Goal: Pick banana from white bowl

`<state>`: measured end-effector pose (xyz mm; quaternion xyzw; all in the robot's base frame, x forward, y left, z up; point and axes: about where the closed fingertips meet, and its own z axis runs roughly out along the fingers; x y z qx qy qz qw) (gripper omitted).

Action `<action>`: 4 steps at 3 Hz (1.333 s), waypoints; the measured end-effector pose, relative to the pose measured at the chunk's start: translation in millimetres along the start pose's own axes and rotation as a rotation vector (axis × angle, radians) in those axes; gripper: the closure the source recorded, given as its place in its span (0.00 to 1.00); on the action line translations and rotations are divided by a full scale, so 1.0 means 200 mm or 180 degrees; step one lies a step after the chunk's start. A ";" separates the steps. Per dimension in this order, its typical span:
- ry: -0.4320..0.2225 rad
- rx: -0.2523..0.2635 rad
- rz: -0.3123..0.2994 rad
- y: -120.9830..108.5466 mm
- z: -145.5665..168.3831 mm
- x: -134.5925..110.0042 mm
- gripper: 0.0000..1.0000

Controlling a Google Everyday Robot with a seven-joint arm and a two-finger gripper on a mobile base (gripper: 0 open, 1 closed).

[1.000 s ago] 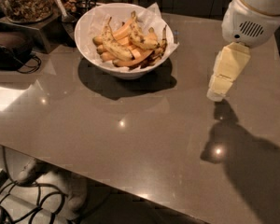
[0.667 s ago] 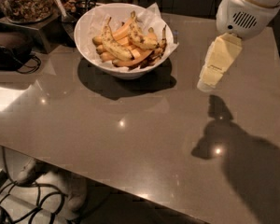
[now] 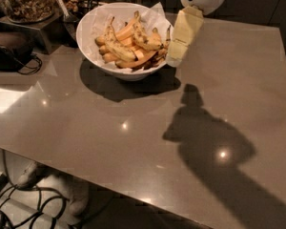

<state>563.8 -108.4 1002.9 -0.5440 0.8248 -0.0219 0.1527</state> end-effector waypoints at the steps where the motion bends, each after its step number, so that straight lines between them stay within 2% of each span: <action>1: -0.0097 0.0054 -0.0047 -0.01 0.00 -0.07 0.00; 2: -0.0275 0.0022 0.0082 -0.06 0.00 -0.15 0.00; 3: -0.0407 0.0000 0.0151 -0.13 -0.01 -0.31 0.00; 4: -0.0463 -0.0048 0.0248 -0.20 0.01 -0.41 0.09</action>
Offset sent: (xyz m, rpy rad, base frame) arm 0.0303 0.0293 0.0177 0.1468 -0.0088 -0.0437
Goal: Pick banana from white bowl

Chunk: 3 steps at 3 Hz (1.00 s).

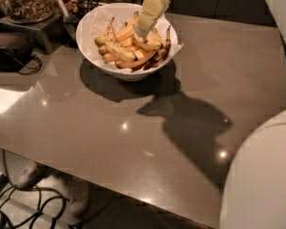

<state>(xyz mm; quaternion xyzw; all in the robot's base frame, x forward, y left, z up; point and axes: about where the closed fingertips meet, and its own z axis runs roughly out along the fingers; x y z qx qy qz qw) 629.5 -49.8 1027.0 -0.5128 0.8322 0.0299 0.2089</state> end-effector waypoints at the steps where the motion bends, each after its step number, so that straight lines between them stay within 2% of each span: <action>1: 0.0016 -0.0028 0.0061 -0.04 0.07 -0.09 0.12; 3: 0.0143 -0.0037 0.0152 -0.10 0.25 -0.19 0.31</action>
Offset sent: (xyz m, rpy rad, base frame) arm 0.0292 0.0244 -0.0238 -0.0846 0.1529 -0.0424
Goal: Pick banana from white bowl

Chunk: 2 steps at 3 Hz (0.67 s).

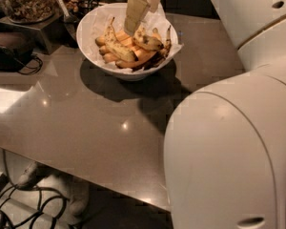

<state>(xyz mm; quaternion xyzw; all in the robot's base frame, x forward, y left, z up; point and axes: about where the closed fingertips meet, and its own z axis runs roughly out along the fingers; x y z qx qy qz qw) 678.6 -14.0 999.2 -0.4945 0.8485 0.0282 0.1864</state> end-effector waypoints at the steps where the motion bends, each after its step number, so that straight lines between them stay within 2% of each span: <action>1: 0.0066 -0.0006 0.0062 -0.04 0.08 -0.01 0.32; 2: 0.0148 -0.0023 0.0134 -0.07 0.17 -0.01 0.34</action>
Offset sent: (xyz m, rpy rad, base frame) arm 0.0045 -0.0224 -0.0428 -0.1194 0.2053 -0.0647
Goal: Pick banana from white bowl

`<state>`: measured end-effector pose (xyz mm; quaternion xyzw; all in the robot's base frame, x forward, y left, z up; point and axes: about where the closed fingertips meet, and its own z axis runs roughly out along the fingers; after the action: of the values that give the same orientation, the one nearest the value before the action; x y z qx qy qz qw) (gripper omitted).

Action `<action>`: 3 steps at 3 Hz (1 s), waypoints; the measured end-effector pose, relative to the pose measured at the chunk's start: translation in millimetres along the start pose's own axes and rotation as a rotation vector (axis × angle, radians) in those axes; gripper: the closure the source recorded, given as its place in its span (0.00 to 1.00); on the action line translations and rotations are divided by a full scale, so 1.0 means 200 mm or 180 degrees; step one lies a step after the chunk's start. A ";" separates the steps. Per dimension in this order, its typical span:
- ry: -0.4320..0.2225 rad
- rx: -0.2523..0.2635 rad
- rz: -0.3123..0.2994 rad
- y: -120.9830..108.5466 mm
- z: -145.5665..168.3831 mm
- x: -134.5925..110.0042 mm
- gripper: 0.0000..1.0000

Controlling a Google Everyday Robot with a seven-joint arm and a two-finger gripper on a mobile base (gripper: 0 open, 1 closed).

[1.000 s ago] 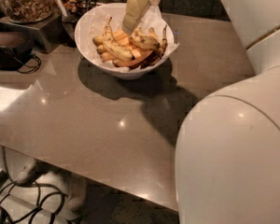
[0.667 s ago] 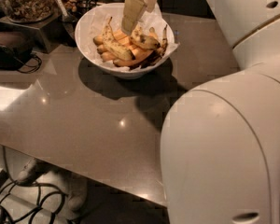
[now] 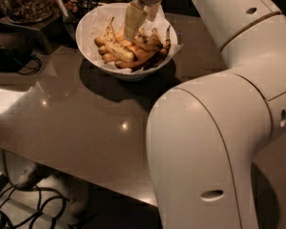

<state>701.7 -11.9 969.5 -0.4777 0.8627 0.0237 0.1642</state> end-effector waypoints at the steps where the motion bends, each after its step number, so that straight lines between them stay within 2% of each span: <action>1: 0.0107 -0.0024 0.0043 -0.02 0.09 0.01 0.38; 2: 0.0208 -0.0034 0.0081 -0.04 0.16 0.04 0.42; 3: 0.0307 -0.0015 0.0081 -0.06 0.21 0.08 0.61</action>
Offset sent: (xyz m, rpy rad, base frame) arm -0.0147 -0.0307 -0.0432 -0.1376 0.2052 -0.0430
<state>714.4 -22.3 926.4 -0.4676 0.8756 0.0047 0.1210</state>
